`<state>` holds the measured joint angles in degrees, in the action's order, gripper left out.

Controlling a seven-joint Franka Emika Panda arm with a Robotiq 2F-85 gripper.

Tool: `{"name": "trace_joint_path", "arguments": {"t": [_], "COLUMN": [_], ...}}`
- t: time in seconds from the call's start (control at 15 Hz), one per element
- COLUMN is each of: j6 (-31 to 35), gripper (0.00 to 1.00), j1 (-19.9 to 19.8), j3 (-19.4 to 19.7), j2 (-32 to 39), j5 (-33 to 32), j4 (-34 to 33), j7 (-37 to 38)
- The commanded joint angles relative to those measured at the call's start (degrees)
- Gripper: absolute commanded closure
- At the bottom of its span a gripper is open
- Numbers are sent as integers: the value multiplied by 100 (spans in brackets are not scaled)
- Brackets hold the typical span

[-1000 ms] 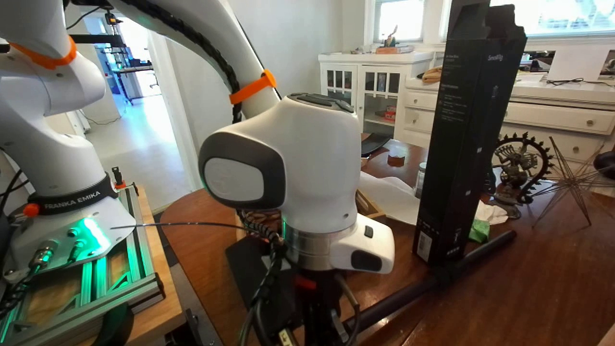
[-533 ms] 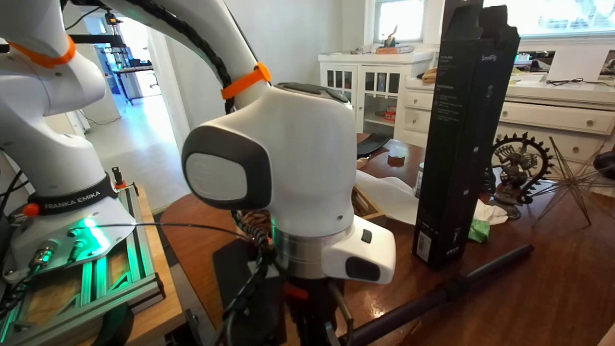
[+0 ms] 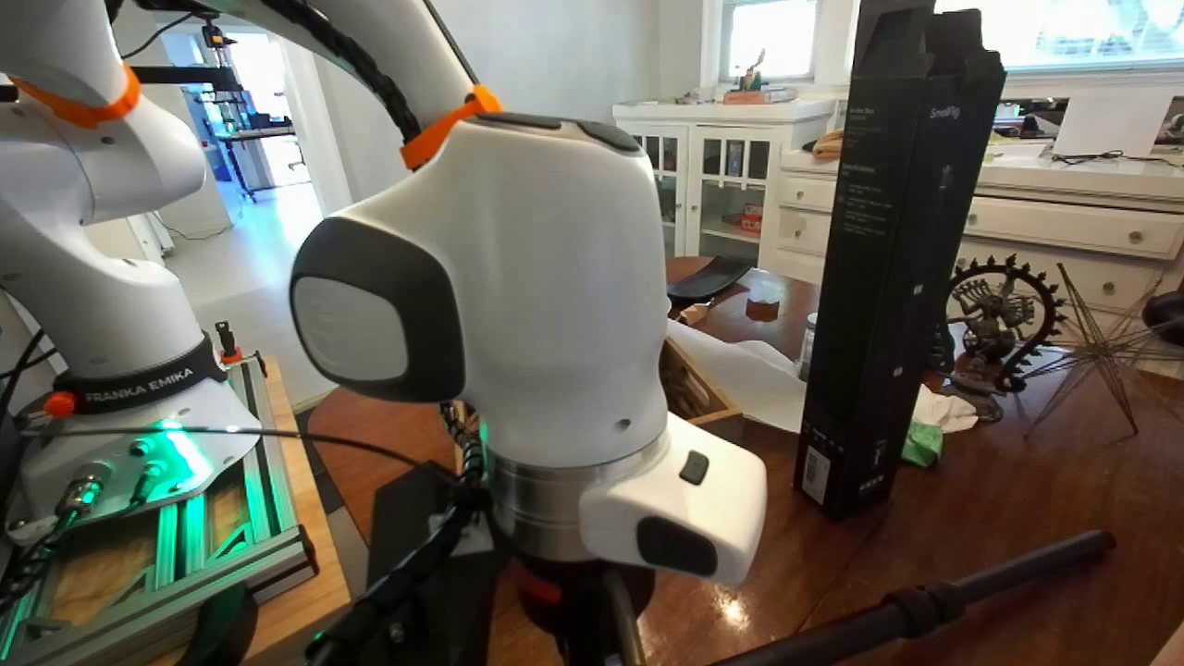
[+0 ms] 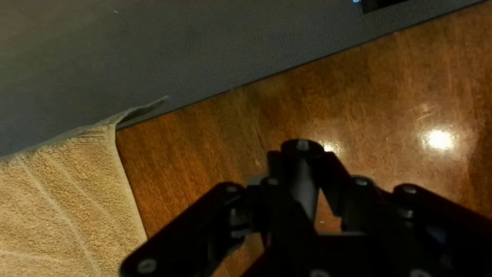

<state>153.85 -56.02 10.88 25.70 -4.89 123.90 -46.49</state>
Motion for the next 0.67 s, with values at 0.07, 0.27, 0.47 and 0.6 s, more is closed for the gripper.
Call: {"name": "trace_joint_path", "arguments": {"t": [0.07,0.27,0.47,0.6], "j6": [-99,-153,-207,-309], "gripper": [93,93,93,93], "j1": [-54,185,467,647], "j3": [-232,-263,-139,-35], "j2": [11,192,336,499], "j5": [428,331,66,-67], "j4": [-56,-92,-72,-138], "j7": [-13,146,247,385]}}
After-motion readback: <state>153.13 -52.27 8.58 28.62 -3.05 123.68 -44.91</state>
